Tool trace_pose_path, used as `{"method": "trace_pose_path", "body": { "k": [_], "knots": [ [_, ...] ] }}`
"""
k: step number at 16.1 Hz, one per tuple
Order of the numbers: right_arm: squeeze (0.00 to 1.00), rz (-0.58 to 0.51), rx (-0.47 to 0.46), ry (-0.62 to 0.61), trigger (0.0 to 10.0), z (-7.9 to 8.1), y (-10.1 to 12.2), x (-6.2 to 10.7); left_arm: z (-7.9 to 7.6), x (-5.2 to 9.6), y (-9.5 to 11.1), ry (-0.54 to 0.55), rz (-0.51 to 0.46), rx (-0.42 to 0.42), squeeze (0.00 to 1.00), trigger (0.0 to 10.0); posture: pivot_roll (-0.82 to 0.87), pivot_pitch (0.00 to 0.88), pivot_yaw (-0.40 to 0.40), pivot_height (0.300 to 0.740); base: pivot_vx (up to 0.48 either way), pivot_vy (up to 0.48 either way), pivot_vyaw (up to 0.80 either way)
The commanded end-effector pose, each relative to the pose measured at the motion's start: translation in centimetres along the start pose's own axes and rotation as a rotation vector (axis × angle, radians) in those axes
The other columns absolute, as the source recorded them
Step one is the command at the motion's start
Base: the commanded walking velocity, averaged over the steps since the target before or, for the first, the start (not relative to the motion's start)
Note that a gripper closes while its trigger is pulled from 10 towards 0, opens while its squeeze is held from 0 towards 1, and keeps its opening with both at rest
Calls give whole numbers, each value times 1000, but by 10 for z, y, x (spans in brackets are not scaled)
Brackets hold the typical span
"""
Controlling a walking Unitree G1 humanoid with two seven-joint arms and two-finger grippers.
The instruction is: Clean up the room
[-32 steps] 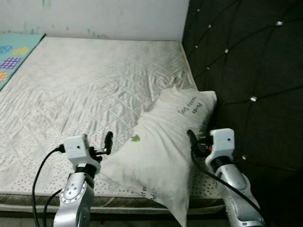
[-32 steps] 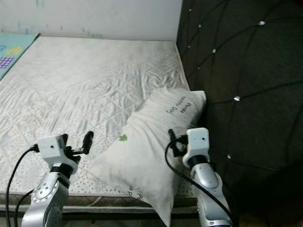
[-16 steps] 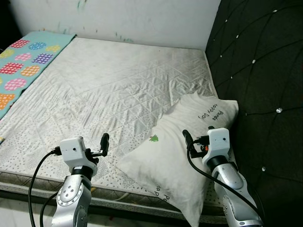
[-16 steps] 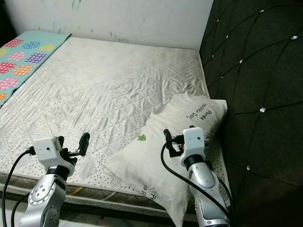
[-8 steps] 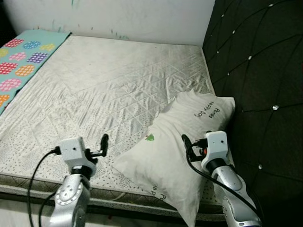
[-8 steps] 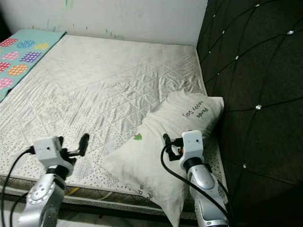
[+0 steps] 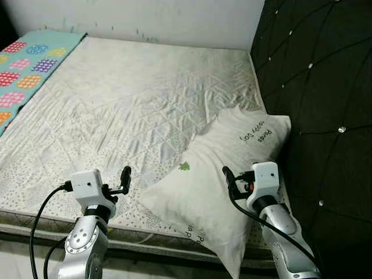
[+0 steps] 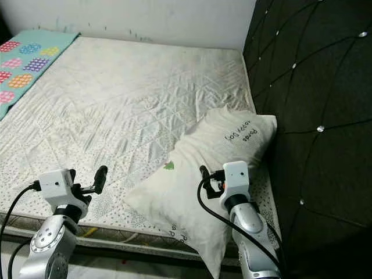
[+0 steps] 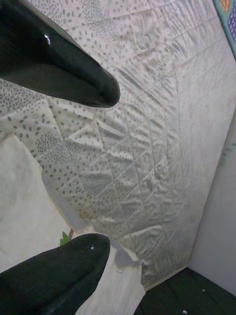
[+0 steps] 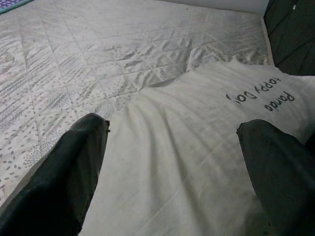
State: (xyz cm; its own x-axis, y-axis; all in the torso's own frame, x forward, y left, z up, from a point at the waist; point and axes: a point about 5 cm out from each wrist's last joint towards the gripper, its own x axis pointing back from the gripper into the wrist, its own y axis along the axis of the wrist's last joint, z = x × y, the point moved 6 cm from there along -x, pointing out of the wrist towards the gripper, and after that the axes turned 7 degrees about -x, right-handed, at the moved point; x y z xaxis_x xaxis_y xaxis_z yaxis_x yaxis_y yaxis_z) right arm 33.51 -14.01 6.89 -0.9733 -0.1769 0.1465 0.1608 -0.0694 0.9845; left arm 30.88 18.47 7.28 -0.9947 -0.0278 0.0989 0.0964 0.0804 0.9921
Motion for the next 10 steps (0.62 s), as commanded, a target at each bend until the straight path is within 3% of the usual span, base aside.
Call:
{"method": "trace_pose_path", "body": {
  "k": [1,10],
  "knots": [
    [0,-9,-5,-3,10000,0,3,1,3,2,1,10,5,-15,0,10000,-80,124,-16,717,0,0,0],
    [0,-13,-6,1,10000,0,5,2,1,3,2,9,6,-14,0,10000,-83,129,-17,607,0,0,0]
  ]
}}
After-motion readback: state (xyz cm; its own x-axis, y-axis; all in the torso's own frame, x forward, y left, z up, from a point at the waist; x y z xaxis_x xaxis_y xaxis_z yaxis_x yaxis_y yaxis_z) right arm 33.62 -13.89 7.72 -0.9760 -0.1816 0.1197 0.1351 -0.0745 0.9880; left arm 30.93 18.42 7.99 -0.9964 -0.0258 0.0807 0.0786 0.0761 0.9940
